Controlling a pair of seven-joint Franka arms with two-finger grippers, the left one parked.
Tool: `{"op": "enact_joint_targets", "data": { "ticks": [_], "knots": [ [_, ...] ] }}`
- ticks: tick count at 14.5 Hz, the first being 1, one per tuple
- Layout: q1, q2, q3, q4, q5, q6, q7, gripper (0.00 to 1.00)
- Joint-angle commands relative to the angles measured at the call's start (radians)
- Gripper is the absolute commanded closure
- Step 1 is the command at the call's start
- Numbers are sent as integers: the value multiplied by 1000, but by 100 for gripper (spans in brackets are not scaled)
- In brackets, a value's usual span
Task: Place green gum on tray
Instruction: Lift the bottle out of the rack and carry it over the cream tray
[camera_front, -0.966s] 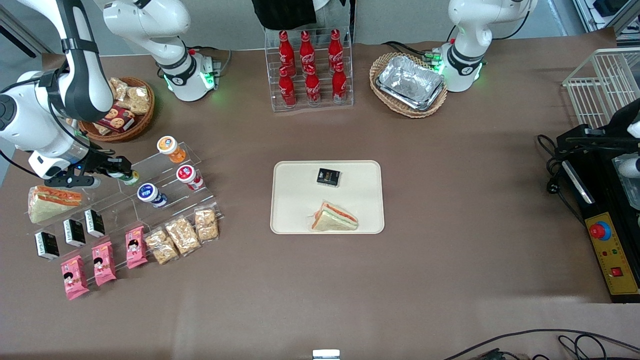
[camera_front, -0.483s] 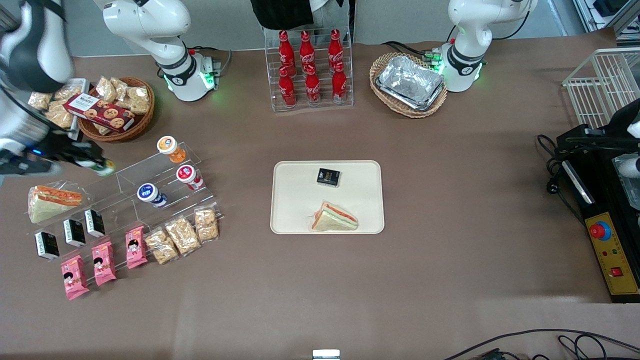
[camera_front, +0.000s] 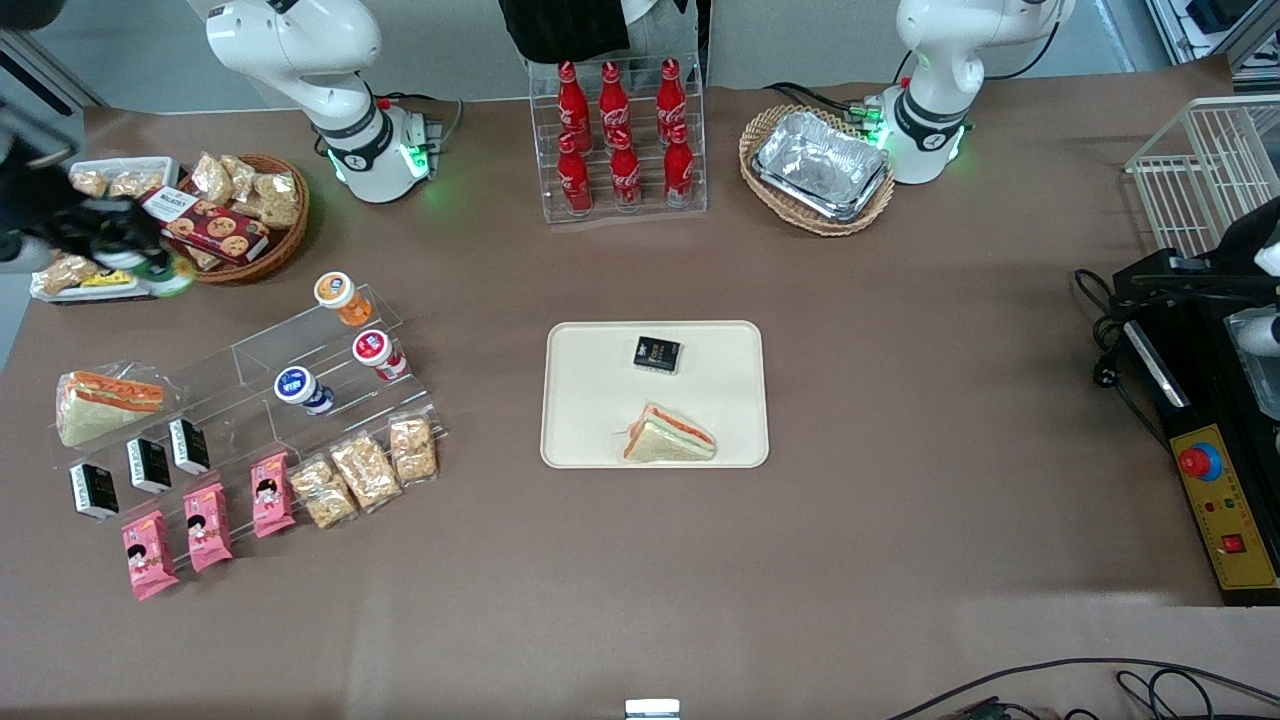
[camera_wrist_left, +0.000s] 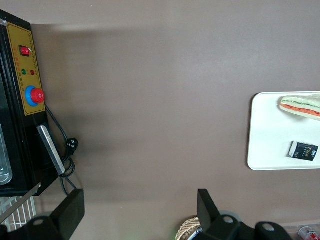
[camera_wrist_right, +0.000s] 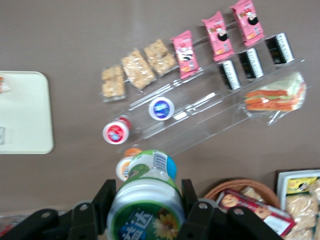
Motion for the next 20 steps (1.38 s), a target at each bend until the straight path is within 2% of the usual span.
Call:
{"op": "enact_joint_targets", "data": {
  "ticks": [1, 3, 5, 7, 11, 15, 18, 20],
  "knots": [
    [3, 52, 205, 72, 40, -41, 297, 71],
    [3, 106, 321, 70, 74, -14, 487, 71],
    [3, 172, 419, 60, 106, 81, 643, 71],
    [26, 262, 487, 35, 108, 196, 780, 71],
    [152, 388, 489, -104, 93, 507, 888, 70],
    [183, 535, 489, -155, 67, 686, 899, 70],
    [235, 624, 484, -173, -54, 743, 926, 70],
    [253, 649, 483, -201, -68, 792, 940, 70]
  ]
}}
